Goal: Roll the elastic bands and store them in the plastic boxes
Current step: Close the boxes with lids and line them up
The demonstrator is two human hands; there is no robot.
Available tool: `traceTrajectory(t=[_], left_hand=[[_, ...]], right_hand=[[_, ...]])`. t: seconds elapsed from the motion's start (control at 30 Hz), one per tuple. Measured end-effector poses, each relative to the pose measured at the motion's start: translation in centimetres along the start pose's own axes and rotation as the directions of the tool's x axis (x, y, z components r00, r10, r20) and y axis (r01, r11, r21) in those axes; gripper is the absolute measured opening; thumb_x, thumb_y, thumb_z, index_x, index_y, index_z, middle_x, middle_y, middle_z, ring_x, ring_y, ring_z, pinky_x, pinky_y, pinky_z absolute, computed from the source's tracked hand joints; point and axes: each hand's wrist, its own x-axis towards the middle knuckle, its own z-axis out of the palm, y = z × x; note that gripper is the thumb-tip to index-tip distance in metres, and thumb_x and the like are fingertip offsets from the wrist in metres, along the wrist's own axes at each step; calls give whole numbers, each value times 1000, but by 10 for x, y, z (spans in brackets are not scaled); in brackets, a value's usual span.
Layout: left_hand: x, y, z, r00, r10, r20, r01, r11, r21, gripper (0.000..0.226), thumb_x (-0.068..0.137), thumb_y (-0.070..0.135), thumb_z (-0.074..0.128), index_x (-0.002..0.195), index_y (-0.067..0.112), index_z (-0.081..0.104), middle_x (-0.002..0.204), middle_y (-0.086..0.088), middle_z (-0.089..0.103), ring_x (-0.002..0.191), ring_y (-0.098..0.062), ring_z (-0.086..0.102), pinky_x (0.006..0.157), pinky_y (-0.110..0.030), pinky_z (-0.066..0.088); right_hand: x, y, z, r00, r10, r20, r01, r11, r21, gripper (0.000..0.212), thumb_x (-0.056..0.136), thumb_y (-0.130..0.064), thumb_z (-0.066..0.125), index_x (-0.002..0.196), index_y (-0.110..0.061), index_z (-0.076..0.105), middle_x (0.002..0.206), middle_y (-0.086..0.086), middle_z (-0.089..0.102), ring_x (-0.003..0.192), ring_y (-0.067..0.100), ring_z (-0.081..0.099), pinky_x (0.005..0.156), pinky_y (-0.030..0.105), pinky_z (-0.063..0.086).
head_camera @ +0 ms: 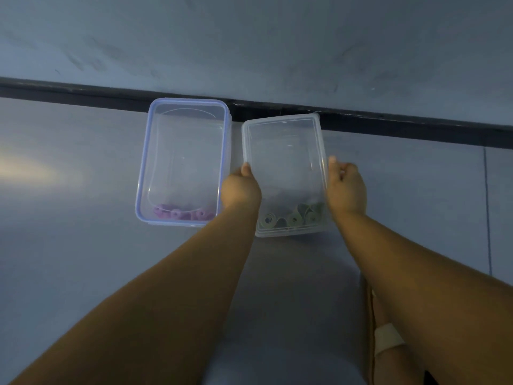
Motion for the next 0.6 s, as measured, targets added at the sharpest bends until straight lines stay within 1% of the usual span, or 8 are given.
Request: traceTrajectory(t=[0.1,0.2,0.27,0.33,0.47,0.53,0.6], left_hand=[[-17,-21,6,997,-70,25,72,993,-90,45,101,34,31,122,4,58,120,-19,61,112,-36,54,93,-36,41],[-24,-32,7,989,-143,25,144,968,-207,42,99,35,39,122,6,60,121,-17,61,112,-34,55,97,-37,43],[-23,-34,6,987,-156,27,158,956,-245,42,98,36,42,122,7,60,121,-15,61,111,-34,55,98,-38,43],[-21,-36,5,988,-155,20,155,952,-264,42,97,37,45,121,8,61,117,-14,63,108,-34,57,94,-38,46],[-18,-41,9,990,-138,-19,125,944,-304,39,95,35,49,118,8,63,115,-14,65,108,-33,58,94,-40,47],[-19,-42,12,989,-141,-34,120,929,-351,37,95,32,50,118,7,63,117,-13,64,110,-30,58,97,-38,45],[-20,-42,15,989,-139,-47,110,915,-387,36,95,31,51,119,7,63,118,-12,64,112,-28,57,100,-37,43]], right_hand=[[-25,17,-5,999,47,18,-46,998,-39,44,98,-46,33,100,-6,52,89,6,52,82,21,46,69,31,32],[-39,24,-1,997,68,41,-65,996,-66,37,98,-43,33,89,-10,46,83,8,50,78,22,44,65,32,29],[-41,26,3,999,45,21,-44,997,-63,35,98,-42,34,86,-10,41,78,8,50,76,24,46,64,33,29],[-42,28,6,1000,-3,-4,3,998,-56,34,98,-40,36,84,-9,40,71,7,48,73,25,46,62,33,29],[-41,29,8,998,-62,-22,60,993,-101,32,98,-38,37,85,-9,39,72,10,48,69,26,44,61,32,27],[-40,29,7,996,-82,-18,79,988,-133,31,98,-37,37,85,-9,38,72,12,48,69,27,44,60,33,27],[-39,29,7,997,-78,-10,76,982,-170,30,99,-36,36,86,-9,39,76,16,52,71,31,48,61,33,28]])
